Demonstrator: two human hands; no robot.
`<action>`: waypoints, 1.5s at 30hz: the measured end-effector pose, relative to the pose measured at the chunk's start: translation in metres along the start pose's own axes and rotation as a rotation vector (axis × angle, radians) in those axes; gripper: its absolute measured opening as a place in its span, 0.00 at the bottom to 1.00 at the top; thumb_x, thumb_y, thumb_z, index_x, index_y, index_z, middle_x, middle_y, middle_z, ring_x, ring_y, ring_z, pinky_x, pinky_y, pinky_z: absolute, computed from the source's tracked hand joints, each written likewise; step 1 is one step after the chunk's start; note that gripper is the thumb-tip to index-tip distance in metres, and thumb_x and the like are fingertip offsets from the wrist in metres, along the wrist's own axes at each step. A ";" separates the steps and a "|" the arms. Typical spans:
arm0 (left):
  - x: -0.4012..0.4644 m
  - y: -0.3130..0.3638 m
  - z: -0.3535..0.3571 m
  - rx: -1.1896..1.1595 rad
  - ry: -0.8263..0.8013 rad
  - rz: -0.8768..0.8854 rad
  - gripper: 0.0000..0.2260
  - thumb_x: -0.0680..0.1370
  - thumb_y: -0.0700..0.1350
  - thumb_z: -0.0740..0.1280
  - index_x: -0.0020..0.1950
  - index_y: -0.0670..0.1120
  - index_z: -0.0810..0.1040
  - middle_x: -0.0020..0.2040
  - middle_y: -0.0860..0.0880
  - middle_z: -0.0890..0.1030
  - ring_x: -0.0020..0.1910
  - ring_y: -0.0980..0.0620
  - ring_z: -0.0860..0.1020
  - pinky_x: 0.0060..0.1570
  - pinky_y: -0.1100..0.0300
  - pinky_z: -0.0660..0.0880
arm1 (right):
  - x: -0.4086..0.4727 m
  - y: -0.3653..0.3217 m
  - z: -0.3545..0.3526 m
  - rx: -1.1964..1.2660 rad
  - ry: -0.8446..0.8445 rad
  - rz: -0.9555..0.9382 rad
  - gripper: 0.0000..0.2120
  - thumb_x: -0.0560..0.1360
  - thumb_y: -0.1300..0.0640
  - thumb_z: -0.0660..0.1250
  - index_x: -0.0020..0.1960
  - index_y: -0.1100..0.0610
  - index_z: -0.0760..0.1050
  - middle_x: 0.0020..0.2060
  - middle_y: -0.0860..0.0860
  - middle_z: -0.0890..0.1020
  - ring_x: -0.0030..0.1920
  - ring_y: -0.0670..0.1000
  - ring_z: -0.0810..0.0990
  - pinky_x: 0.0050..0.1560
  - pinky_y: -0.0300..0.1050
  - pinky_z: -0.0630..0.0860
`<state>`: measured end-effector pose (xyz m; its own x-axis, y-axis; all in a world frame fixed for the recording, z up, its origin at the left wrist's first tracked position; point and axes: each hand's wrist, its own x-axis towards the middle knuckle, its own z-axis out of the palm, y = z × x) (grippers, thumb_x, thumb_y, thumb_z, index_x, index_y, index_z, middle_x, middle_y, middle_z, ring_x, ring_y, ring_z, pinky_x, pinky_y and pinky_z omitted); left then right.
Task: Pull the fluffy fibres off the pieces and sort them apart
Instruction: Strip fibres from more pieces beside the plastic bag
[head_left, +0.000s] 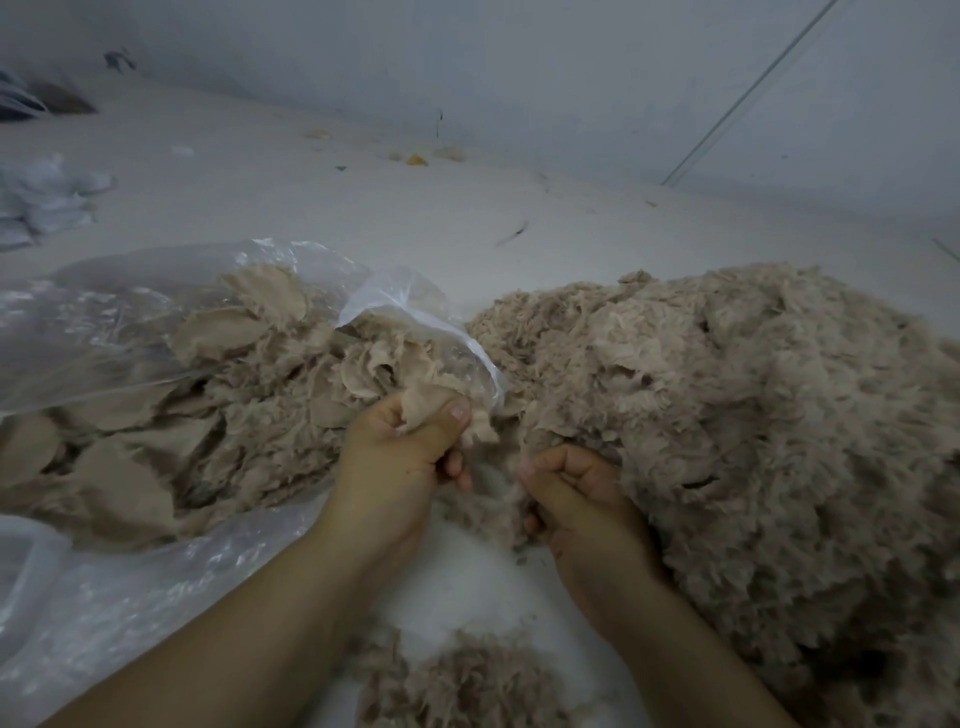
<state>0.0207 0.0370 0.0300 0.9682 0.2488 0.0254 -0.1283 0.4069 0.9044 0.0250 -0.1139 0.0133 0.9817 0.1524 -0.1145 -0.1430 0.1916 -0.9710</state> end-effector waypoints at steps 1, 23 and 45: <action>0.002 0.002 -0.001 -0.030 0.011 0.011 0.09 0.75 0.38 0.68 0.35 0.46 0.80 0.30 0.46 0.74 0.25 0.51 0.68 0.26 0.58 0.69 | 0.000 0.000 0.000 0.013 0.011 0.011 0.09 0.77 0.66 0.65 0.38 0.60 0.72 0.25 0.52 0.76 0.25 0.48 0.72 0.27 0.39 0.71; 0.003 0.003 -0.005 0.022 -0.085 -0.129 0.16 0.81 0.45 0.62 0.38 0.38 0.79 0.28 0.41 0.74 0.20 0.50 0.65 0.22 0.61 0.67 | 0.000 0.000 0.003 0.054 0.016 0.031 0.07 0.78 0.61 0.64 0.42 0.62 0.76 0.35 0.59 0.72 0.30 0.50 0.69 0.30 0.41 0.68; 0.032 0.035 -0.038 1.847 0.148 0.695 0.05 0.62 0.30 0.62 0.33 0.36 0.76 0.38 0.39 0.73 0.41 0.38 0.72 0.32 0.50 0.65 | -0.003 -0.006 0.005 0.052 -0.005 0.044 0.16 0.79 0.62 0.63 0.33 0.55 0.77 0.27 0.51 0.76 0.25 0.47 0.72 0.29 0.40 0.72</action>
<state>0.0392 0.0927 0.0460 0.8237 0.0327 0.5661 0.0238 -0.9995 0.0230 0.0224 -0.1106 0.0201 0.9737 0.1669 -0.1551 -0.1920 0.2346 -0.9530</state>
